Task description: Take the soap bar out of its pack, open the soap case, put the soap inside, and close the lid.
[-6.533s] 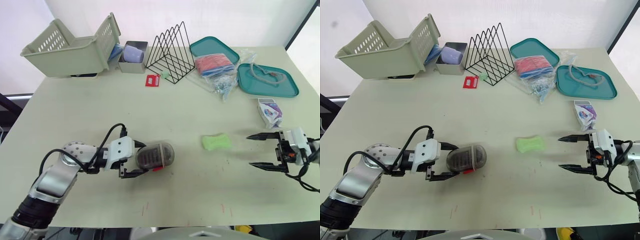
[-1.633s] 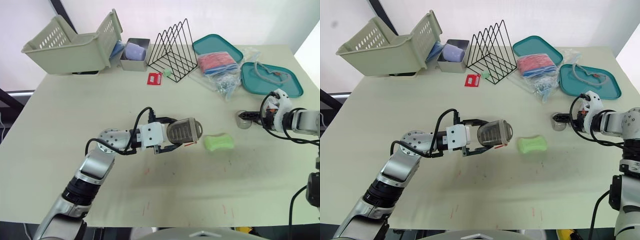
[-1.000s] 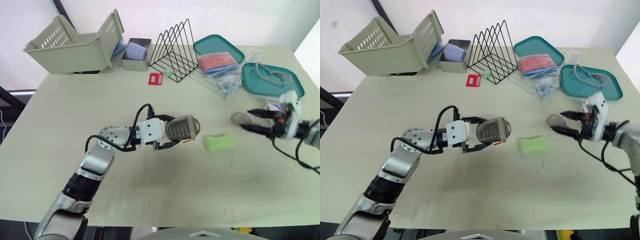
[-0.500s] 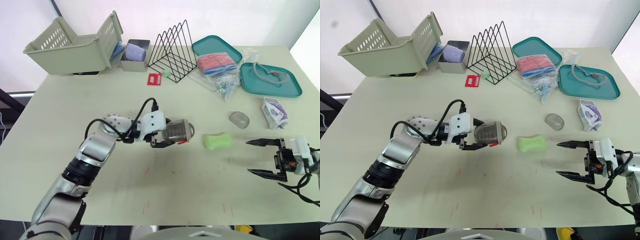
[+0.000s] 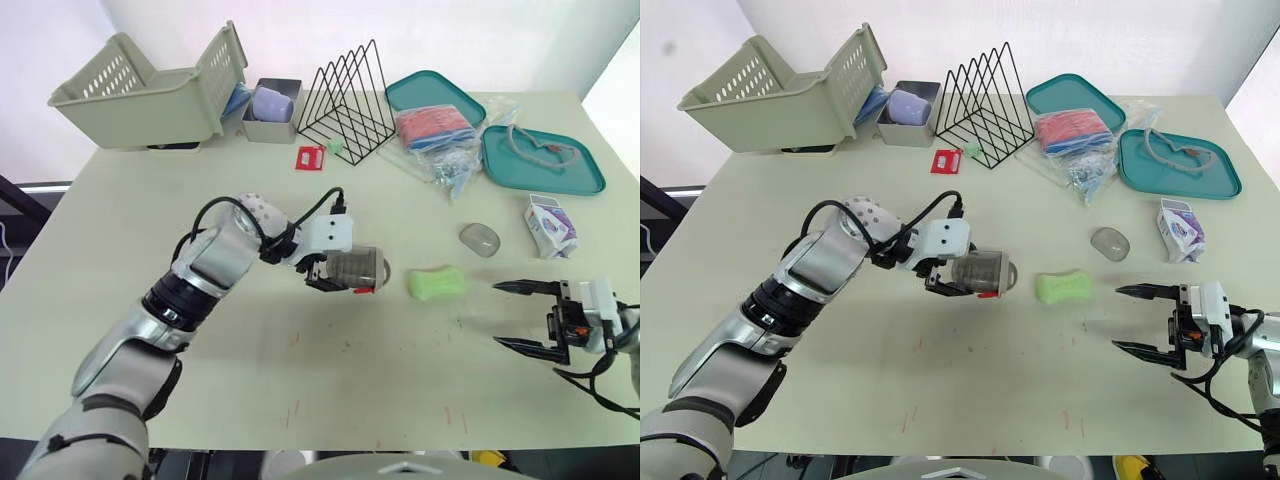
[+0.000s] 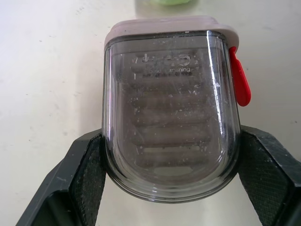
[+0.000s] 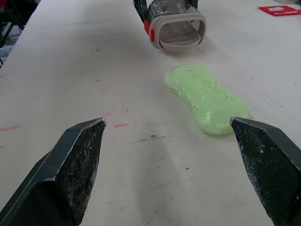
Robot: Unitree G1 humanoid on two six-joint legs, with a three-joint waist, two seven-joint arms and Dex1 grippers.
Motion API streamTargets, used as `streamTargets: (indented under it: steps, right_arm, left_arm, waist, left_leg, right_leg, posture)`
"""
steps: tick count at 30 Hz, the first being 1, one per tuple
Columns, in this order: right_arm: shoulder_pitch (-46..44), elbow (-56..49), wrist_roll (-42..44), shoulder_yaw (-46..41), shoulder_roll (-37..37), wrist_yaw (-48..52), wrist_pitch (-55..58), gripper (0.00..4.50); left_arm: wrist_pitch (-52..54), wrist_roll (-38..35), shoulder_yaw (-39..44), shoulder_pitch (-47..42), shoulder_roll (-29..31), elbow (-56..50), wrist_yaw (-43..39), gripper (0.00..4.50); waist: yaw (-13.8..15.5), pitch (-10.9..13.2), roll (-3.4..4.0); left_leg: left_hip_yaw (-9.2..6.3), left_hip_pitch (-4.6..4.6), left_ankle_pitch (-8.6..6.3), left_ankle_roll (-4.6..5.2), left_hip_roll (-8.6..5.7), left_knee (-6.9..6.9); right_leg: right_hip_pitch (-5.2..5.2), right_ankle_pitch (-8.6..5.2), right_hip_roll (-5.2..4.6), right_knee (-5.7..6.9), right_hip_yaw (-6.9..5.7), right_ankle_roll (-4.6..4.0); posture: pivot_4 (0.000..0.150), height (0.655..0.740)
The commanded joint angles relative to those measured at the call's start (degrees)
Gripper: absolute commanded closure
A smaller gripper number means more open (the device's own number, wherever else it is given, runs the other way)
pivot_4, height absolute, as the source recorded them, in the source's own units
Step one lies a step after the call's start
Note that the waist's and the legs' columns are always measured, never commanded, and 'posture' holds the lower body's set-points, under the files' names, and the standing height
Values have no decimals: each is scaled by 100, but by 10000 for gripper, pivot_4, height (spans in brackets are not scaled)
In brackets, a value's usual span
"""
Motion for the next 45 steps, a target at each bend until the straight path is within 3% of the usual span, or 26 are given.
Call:
streamTargets:
  steps: [1, 10, 22, 35, 45]
  right_arm:
    - [16, -1, -13, -113, 20, -47, -123, 614]
    - [19, 26, -95, -89, 117, -141, -219, 614]
    - [-35, 174, -138, -75, 120, -120, -346, 614]
    - [-167, 283, -97, -72, 90, -75, -247, 614]
    - [-3, -712, 521, -70, 107, 7, 640, 614]
  left_arm:
    - [376, 143, -160, -423, -44, -108, -206, 10603]
    - [960, 152, -461, -929, -186, -211, -630, 10603]
    - [1090, 373, -640, -1055, -149, 33, -610, 10603]
    - [722, 254, -409, -875, 344, 70, -842, 10603]
    - [200, 309, -115, -475, 564, 418, -591, 10603]
  waist:
    - [4, 0, 0]
    - [0, 0, 0]
    - [0, 0, 0]
    - [-5, 0, 0]
    - [0, 0, 0]
  left_leg:
    - [0, 0, 0, 0, 0, 0]
    - [-1, -1, 0, 0, 0, 2]
    - [-1, 0, 0, 0, 0, 2]
    - [-1, 1, 0, 0, 0, 2]
    - [-3, 0, 0, 0, 1, 3]
  right_leg:
    - [0, 0, 0, 0, 0, 0]
    - [0, 0, 0, 1, 0, 0]
    - [0, 0, 0, 2, 0, 0]
    - [0, 0, -1, 4, 0, 0]
    - [0, 0, -1, 5, -1, 0]
  posture:
    - [1500, 7400]
    - [1500, 7400]
    - [1500, 7400]
    - [1500, 7400]
    - [1500, 7400]
